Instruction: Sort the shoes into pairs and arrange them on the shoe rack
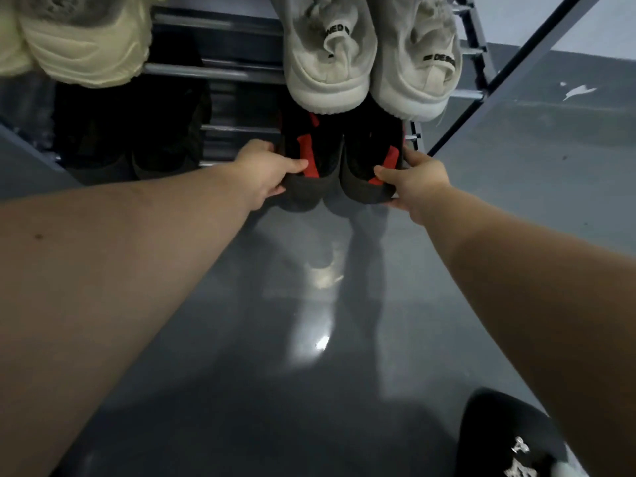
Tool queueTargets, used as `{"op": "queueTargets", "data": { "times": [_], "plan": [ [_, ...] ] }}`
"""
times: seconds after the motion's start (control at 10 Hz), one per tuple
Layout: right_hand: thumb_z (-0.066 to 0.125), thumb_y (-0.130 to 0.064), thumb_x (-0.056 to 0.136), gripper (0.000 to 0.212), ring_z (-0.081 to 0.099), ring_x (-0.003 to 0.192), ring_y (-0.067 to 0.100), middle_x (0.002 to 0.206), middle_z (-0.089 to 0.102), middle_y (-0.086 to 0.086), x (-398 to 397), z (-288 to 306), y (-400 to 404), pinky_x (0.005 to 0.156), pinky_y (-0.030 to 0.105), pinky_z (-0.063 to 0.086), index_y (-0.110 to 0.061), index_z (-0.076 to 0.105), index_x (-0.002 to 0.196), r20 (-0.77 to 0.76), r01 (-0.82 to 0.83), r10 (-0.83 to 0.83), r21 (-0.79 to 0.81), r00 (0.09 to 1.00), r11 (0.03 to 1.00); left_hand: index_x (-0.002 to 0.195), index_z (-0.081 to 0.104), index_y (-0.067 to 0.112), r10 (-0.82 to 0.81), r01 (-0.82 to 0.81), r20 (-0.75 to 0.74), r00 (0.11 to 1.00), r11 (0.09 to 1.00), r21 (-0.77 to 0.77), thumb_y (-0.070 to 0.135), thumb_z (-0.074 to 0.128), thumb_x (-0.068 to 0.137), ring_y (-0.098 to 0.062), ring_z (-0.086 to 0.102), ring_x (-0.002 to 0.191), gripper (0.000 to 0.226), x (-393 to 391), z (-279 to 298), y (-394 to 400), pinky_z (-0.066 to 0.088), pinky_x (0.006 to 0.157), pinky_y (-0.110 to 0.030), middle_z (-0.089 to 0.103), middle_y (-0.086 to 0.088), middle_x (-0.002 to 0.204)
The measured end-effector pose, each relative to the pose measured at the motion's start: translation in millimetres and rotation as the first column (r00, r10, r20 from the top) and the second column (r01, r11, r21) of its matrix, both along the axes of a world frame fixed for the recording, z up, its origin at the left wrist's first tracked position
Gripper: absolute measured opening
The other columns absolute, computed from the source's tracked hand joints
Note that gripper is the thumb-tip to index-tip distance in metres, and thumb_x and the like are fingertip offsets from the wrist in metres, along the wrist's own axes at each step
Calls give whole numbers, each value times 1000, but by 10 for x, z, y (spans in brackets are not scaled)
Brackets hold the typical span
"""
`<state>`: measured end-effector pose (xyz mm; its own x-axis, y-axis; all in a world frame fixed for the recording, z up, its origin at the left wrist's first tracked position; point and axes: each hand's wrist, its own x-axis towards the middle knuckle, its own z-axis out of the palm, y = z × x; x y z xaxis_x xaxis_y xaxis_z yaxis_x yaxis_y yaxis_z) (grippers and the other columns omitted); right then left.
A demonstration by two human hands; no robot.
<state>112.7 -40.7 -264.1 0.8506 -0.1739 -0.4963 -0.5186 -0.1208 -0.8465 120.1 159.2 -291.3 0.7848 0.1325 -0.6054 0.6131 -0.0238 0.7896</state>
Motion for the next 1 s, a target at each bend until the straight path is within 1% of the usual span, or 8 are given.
{"op": "queueTargets", "data": {
  "times": [0.2,0.3,0.4,0.5,0.6,0.8,0.9,1.0],
  "plan": [
    [61,-12,89,49,60,115,24,128,62,6,231,-359,85,101,41,47,-14,50,137,58,-16,32,-262,998,965,119,59,7,-91,83,36,995,979,187,18,70,82,-23,60,110,41,142,-234,13,49,96,-34,62,-6,117],
    [58,-56,81,72,54,123,22,136,55,1,98,-441,124,105,39,43,-21,44,142,61,-13,38,-353,997,935,118,63,14,-266,179,63,962,786,592,61,56,75,-31,52,118,64,-1,-295,46,41,102,-33,57,-12,123],
    [64,-75,60,112,36,137,22,148,40,3,-9,-503,70,114,40,32,-19,26,150,55,-154,218,-542,974,826,125,56,16,-463,263,7,887,517,814,80,39,69,-31,35,126,86,-134,-285,74,27,108,-35,43,-10,135],
    [71,-67,62,119,27,139,28,148,35,9,-11,-486,-25,116,40,24,-13,14,152,-6,-252,382,-762,924,597,136,46,18,-529,250,6,849,411,877,76,50,72,-30,24,135,87,-156,-284,70,20,114,-38,32,-8,146],
    [69,-70,62,119,30,137,30,145,40,10,76,-479,-43,116,43,21,-17,14,152,-56,-282,420,-818,906,500,141,41,19,-550,299,-88,830,307,904,76,45,74,-31,13,142,88,-96,-260,82,10,116,-41,22,-9,154],
    [67,-65,69,114,20,143,30,155,22,10,-13,-370,74,118,47,13,-23,1,153,-201,-340,289,-732,936,591,151,12,13,-486,383,-218,846,270,883,77,33,79,-33,1,146,98,-203,-209,-45,1,118,-46,3,-16,159],
    [63,-65,74,112,18,144,31,157,17,11,-240,-178,136,118,46,14,-19,-1,153,-251,-384,314,-777,916,498,151,-2,10,-500,389,-203,842,302,870,71,35,84,-32,-4,147,99,-413,-14,-162,-3,119,-43,-6,-16,159],
    [57,-62,81,103,14,145,31,159,10,11,-552,17,191,118,46,15,-19,-3,152,-277,-442,432,-826,858,348,151,-5,11,-663,434,-204,720,202,878,64,36,89,-30,-6,147,92,-752,194,-202,-5,119,-40,-12,-14,159]
  ]
}}
